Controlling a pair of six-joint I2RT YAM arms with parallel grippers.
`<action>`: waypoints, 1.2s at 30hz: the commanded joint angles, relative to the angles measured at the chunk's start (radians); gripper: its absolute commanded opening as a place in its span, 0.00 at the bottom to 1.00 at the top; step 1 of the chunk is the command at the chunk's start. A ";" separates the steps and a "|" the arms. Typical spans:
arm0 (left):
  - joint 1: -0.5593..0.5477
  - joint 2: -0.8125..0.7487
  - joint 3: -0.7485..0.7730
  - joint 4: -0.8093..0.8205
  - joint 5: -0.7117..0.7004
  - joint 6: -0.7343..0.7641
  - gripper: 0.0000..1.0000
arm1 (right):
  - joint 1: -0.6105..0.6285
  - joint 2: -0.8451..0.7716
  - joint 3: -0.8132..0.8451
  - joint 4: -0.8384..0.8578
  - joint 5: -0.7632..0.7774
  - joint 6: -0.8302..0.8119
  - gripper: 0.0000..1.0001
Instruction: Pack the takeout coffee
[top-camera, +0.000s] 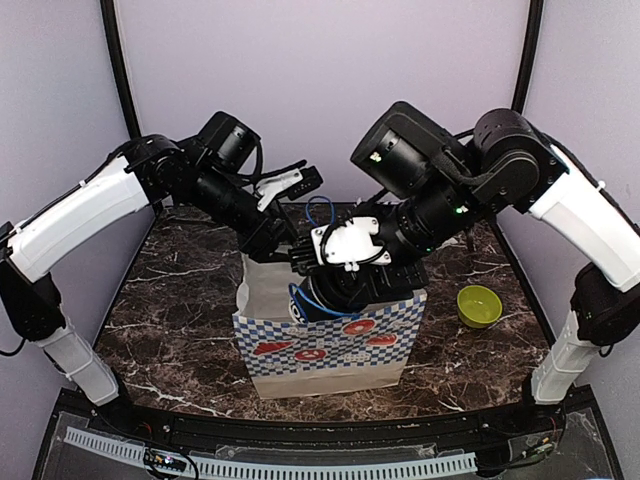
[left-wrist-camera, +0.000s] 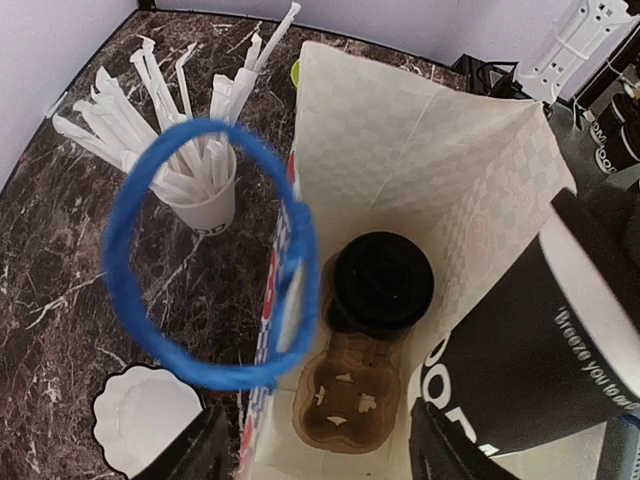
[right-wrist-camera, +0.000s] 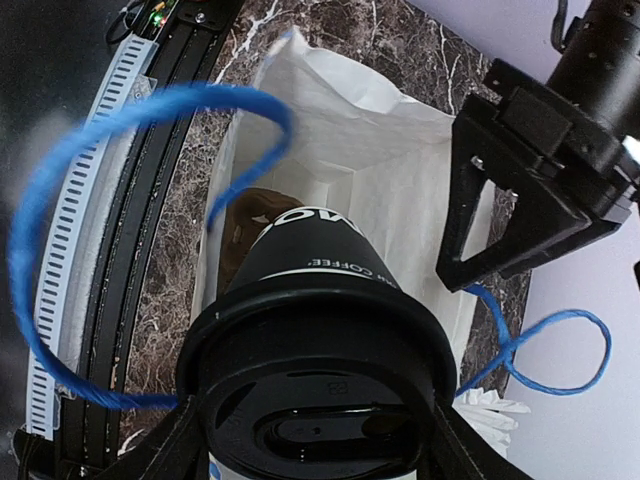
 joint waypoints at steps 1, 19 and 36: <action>-0.004 -0.186 -0.057 0.062 -0.014 -0.015 0.66 | 0.055 0.046 0.070 -0.009 0.109 0.005 0.41; 0.101 -0.672 -0.666 0.707 -0.536 -0.073 0.89 | 0.247 0.096 -0.147 -0.011 0.311 0.076 0.37; 0.248 -0.680 -0.830 0.841 -0.526 -0.173 0.87 | 0.466 0.116 -0.273 0.025 0.347 0.085 0.37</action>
